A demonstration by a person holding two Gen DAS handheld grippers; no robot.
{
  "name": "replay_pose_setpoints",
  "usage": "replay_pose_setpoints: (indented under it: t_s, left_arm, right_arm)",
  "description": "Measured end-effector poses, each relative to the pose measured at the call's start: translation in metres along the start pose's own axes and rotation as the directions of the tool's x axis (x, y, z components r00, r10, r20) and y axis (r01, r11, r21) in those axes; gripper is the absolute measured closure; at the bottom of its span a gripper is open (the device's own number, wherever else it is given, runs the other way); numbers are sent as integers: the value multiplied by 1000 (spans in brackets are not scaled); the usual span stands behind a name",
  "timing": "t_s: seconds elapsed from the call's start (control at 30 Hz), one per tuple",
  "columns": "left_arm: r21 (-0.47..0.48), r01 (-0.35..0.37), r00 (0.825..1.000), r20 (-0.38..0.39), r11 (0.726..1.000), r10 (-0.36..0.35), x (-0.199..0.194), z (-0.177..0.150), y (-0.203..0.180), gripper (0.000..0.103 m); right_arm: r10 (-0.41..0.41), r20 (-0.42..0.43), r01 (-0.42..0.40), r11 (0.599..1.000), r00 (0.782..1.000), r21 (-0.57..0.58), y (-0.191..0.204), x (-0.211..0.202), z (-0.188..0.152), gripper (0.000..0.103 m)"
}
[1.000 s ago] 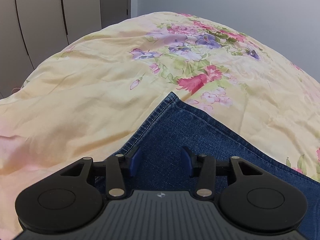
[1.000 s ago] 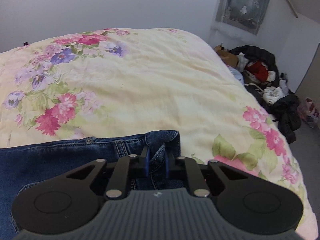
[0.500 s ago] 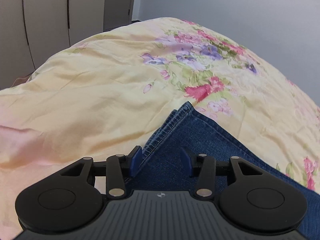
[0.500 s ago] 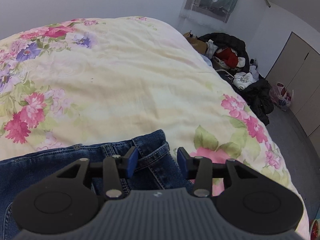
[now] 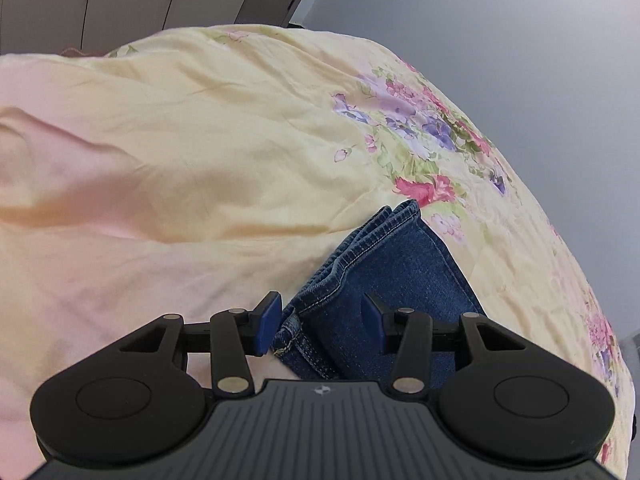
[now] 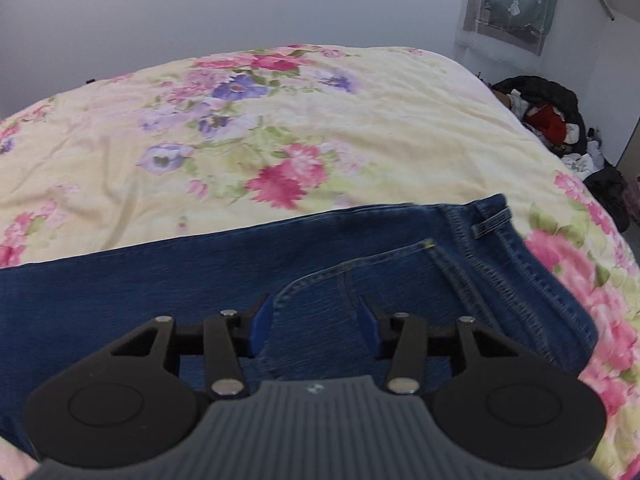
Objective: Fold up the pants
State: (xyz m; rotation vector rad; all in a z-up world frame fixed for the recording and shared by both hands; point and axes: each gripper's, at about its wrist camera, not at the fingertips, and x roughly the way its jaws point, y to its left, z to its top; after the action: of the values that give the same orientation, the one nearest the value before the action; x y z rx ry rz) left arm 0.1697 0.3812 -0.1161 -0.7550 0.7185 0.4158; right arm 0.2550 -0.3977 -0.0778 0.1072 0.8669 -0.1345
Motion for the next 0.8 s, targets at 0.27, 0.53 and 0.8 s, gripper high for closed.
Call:
replay_pose_setpoints:
  t_s: [0.27, 0.53, 0.8]
  left_arm:
    - [161, -38, 993, 119, 986, 19, -23, -3, -31, 93]
    - [212, -110, 992, 77, 971, 95, -18, -10, -19, 95]
    - [100, -106, 992, 81, 989, 98, -5, -13, 2, 72]
  right_arm:
    - [109, 2, -109, 990, 994, 90, 55, -11, -69, 60]
    - [93, 9, -93, 993, 996, 74, 68, -9, -85, 59]
    - [219, -4, -219, 976, 976, -11, 96, -32, -79, 60]
